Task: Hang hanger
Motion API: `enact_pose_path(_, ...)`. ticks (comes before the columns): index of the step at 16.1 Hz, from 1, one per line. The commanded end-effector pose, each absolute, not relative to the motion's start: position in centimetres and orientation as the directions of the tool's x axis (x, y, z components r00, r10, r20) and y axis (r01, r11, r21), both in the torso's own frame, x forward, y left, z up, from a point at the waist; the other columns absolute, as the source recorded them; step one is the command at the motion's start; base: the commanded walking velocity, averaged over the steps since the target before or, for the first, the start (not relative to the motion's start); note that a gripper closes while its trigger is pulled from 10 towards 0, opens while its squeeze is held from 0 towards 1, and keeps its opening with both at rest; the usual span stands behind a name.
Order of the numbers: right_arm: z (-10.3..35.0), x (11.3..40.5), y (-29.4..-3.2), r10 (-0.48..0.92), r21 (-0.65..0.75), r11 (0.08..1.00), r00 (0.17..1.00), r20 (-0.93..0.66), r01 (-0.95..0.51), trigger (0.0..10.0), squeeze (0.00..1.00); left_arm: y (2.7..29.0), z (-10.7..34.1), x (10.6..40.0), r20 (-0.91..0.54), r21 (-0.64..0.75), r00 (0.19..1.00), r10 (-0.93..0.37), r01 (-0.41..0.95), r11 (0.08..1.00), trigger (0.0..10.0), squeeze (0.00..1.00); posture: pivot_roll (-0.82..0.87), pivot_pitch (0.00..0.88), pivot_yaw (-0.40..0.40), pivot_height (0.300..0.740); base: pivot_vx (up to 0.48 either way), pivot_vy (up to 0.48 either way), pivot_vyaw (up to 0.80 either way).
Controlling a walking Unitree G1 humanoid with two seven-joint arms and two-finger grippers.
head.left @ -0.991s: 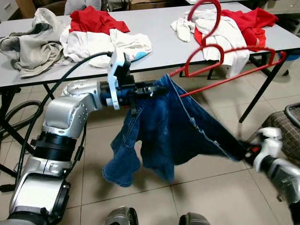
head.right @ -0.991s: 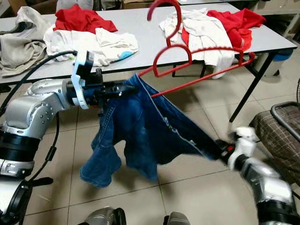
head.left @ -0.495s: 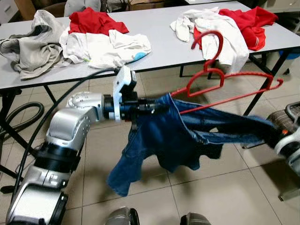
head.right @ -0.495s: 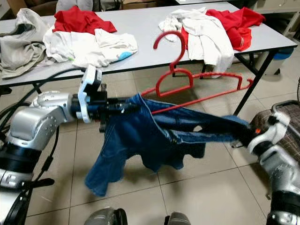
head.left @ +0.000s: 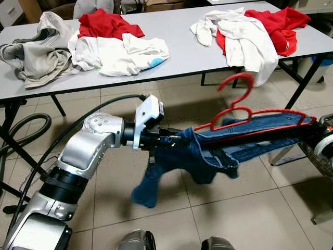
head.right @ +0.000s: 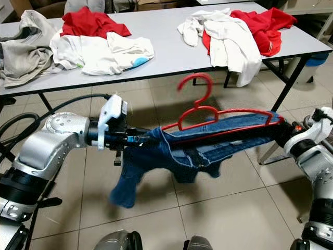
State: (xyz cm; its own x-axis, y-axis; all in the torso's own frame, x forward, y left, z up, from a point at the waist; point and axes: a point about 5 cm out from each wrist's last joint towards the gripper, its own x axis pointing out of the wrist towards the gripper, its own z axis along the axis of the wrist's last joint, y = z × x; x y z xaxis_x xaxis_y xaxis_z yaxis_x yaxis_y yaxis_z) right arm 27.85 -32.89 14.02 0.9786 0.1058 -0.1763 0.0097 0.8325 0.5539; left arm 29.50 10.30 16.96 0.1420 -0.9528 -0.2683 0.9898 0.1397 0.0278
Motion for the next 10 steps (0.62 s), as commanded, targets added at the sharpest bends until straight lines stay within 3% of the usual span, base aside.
enact_pose_path(1,16.0,27.9,-33.7,0.076,0.537,0.844,0.990,-0.123,0.002,0.0,0.00,11.1,16.6,30.4,-0.324,0.070,0.230,-0.918,0.973,0.219,0.0,0.00,-0.20,0.000,0.067,0.740,0.000,0.000,0.00)
enact_pose_path(2,16.2,28.0,-33.5,0.080,0.539,0.842,0.990,-0.120,-0.003,0.0,0.00,11.3,16.4,30.6,-0.352,0.082,0.248,-0.903,0.969,0.234,0.0,0.00,-0.20,0.000,0.067,0.740,0.000,0.000,0.00)
enact_pose_path(5,16.5,28.1,-33.8,0.069,0.544,0.839,0.990,-0.122,0.008,0.0,0.00,11.5,16.1,29.5,-0.372,0.070,0.157,-0.915,0.988,0.141,0.0,0.00,-0.20,0.000,0.068,0.740,0.000,0.000,0.00)
enact_pose_path(10,16.8,28.1,-33.8,0.074,0.535,0.845,0.989,-0.128,0.006,0.0,0.00,12.1,14.9,30.6,-0.465,0.157,0.268,-0.844,0.963,0.220,0.0,0.00,-0.20,0.000,0.061,0.740,0.000,0.000,0.00)
